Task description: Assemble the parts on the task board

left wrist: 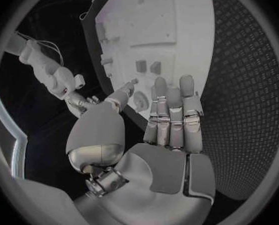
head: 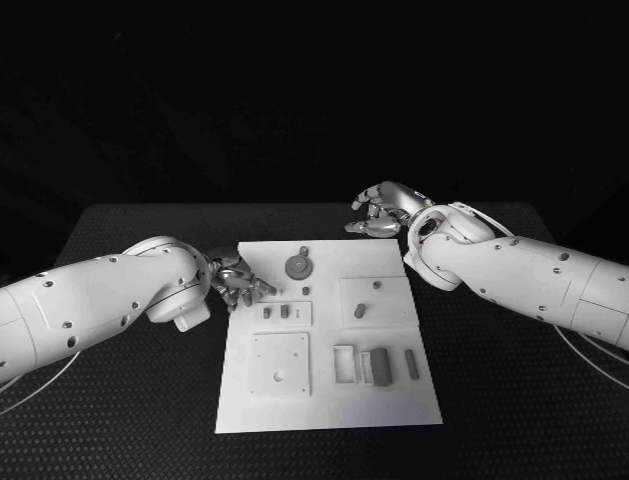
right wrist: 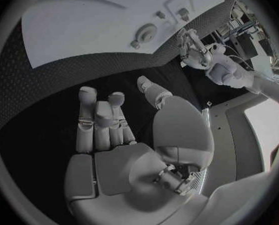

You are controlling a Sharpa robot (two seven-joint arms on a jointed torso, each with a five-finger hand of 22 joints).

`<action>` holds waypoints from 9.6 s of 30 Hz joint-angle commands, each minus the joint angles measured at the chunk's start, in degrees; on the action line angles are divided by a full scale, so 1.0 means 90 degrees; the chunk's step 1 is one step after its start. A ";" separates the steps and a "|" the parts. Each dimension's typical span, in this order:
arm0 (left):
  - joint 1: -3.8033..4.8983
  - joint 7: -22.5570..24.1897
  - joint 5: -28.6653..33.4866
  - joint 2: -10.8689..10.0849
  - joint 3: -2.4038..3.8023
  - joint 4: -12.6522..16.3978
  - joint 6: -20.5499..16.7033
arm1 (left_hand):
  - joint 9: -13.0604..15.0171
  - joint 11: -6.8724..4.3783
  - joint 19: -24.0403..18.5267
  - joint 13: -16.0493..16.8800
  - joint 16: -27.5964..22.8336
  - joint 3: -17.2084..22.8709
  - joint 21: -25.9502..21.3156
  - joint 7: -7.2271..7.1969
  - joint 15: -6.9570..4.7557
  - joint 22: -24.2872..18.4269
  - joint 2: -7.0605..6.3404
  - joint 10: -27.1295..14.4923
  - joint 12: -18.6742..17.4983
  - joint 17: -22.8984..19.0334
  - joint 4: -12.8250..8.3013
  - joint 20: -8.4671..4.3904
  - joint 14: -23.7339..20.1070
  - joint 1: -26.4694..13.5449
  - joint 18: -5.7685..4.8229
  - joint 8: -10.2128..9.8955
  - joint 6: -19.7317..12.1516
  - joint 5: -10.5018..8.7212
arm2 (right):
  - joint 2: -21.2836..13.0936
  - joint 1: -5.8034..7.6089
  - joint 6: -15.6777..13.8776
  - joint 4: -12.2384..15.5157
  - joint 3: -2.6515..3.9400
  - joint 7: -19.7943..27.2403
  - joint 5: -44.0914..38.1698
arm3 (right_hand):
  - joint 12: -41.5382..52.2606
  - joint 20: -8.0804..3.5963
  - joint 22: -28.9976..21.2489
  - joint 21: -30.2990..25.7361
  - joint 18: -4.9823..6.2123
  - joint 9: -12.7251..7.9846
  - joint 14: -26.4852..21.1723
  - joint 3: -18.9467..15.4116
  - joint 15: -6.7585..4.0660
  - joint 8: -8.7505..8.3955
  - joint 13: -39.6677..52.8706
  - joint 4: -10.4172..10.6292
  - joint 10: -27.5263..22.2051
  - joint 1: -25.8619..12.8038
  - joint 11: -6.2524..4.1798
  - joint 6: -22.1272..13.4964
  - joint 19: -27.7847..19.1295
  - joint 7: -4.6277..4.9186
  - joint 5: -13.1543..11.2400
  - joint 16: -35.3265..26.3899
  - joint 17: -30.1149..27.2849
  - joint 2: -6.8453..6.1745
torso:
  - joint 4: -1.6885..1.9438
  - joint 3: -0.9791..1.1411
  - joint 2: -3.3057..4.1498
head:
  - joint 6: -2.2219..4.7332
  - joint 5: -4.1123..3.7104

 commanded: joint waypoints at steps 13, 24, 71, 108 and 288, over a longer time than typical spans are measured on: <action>-0.0005 0.2262 -0.0906 0.0256 -0.0006 -0.0092 -0.1576 | -0.0628 0.0562 -0.0478 -0.0907 -0.0845 0.0344 -0.0801 0.0284 0.0556 -0.0533 0.0364 -0.0752 -0.1272 -0.0384 -0.1267 0.0563 -0.0490 0.1071 0.0051 -0.0293 -0.0568 0.0467 | -0.0006 -0.0003 0.0031 -0.0001 0.0003 0.0066 0.0010 | 0.0031 -0.0036 0.0086 -0.0038 0.0290 0.0009 -0.0032 0.0003 0.0024 -0.0005 -0.0010 0.0043 -0.0044 0.0080 -0.0023 -0.0006 -0.0001 0.0041 0.0014 -0.0027 -0.0007 -0.0012 | 0.0006 -0.0014 0.0005 | 0.0034 -0.0020; -0.0099 0.2757 -0.3321 0.0591 -0.0203 -0.0100 -0.2248 | -0.0922 0.0536 0.0051 -0.1466 -0.0916 0.0534 -0.0720 0.0120 0.0495 -0.0505 0.0254 -0.0671 -0.1942 -0.0326 -0.1392 0.0494 0.0104 0.1812 0.0160 -0.0251 -0.0419 0.0448 | 0.0018 -0.0003 0.0035 -0.0010 0.0003 0.0076 0.0018 | 0.0032 -0.0036 0.0086 -0.0039 0.0290 0.0010 -0.0032 0.0004 0.0024 -0.0004 -0.0012 0.0043 -0.0045 0.0085 -0.0023 -0.0005 -0.0001 0.0041 0.0014 -0.0028 -0.0008 -0.0009 | -0.0003 -0.0005 0.0008 | 0.0039 -0.0015; -0.0504 0.2421 -0.4988 0.1342 -0.0306 -0.0858 -0.2018 | -0.1327 0.0536 0.1610 -0.2103 0.0845 0.0482 0.0824 0.0157 0.0467 0.0265 0.0247 -0.0606 -0.2224 0.0451 -0.1369 0.0482 0.1583 0.2031 0.1033 -0.0225 -0.0373 0.0526 | 0.0044 -0.0004 0.0053 0.0038 0.0003 0.0081 0.0019 | 0.0039 -0.0036 0.0087 -0.0040 0.0290 0.0011 -0.0030 -0.0004 0.0024 -0.0005 -0.0019 0.0048 -0.0046 0.0090 -0.0023 -0.0008 0.0002 0.0041 0.0014 -0.0026 -0.0010 -0.0002 | -0.0005 -0.0002 0.0009 | 0.0003 -0.0129; -0.0604 0.2317 -0.5120 0.1518 -0.0302 -0.1091 -0.1824 | -0.1391 0.0465 0.1554 -0.2026 0.0919 0.0583 0.0957 0.0255 0.0399 0.0257 0.0393 -0.0185 -0.2151 0.0377 -0.1353 0.0439 0.1567 0.2056 0.0994 -0.0130 -0.0214 0.0532 | 0.0050 -0.0004 0.0058 0.0045 0.0003 0.0084 0.0019 | 0.0045 -0.0036 0.0088 -0.0041 0.0290 0.0013 -0.0030 -0.0011 0.0024 -0.0005 -0.0025 0.0052 -0.0048 0.0094 -0.0023 -0.0007 0.0003 0.0041 0.0014 -0.0025 -0.0012 0.0001 | 0.0006 -0.0002 0.0008 | -0.0021 -0.0155; -0.0749 0.2364 -0.4712 0.0583 -0.0058 -0.0475 -0.1745 | -0.1460 0.0252 0.1443 -0.1777 0.0941 0.0953 0.1089 0.0085 0.0193 0.0244 0.0647 0.0473 -0.2153 0.0184 -0.1342 0.0254 0.1552 0.2079 0.0805 0.0156 0.0329 0.0525 | -0.0015 -0.0004 0.0074 0.0011 0.0003 0.0099 0.0022 | 0.0076 -0.0034 0.0091 -0.0052 0.0290 0.0023 -0.0033 -0.0040 0.0021 0.0002 -0.0055 0.0070 -0.0059 0.0110 -0.0026 0.0001 0.0001 0.0038 0.0014 -0.0024 -0.0023 0.0008 | -0.0001 0.0004 0.0001 | -0.0076 -0.0130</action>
